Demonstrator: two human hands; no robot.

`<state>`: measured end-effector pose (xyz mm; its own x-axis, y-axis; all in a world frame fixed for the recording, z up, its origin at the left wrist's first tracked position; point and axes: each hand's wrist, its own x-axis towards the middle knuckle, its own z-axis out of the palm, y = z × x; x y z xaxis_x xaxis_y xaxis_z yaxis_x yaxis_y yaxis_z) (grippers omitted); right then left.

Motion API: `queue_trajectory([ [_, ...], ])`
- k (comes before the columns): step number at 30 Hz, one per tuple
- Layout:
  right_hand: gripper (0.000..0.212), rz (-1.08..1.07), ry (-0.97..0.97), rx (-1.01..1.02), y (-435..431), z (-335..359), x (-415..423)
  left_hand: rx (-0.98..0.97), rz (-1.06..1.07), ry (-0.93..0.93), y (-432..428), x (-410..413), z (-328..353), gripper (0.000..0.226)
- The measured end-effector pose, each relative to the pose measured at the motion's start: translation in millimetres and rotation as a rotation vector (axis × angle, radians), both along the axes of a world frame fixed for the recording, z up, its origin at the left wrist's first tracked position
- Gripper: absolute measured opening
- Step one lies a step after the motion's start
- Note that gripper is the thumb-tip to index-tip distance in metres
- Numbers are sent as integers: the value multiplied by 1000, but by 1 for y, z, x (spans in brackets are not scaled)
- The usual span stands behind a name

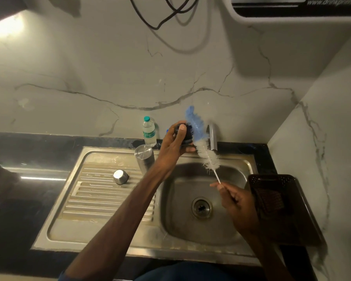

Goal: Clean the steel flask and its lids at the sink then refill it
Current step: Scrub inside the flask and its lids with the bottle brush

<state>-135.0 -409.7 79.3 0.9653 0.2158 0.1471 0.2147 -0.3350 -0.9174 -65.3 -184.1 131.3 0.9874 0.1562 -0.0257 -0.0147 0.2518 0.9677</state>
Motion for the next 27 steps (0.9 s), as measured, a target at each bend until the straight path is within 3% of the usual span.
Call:
queue_trajectory([
  [2,22,-15,-20,9,3,8,5,20,-32,27,-3,-1,-6,32],
  [10,22,4,-25,-9,2,2,6,-106,34,7,5,1,-4,42],
  [14,22,-12,-15,-6,3,-5,3,-144,22,67,10,0,-9,32],
  [23,22,12,6,-8,7,3,3,-330,-3,122,1,5,-6,47],
  [27,23,-18,64,32,0,-10,-5,-180,-92,118,3,3,-6,37],
])
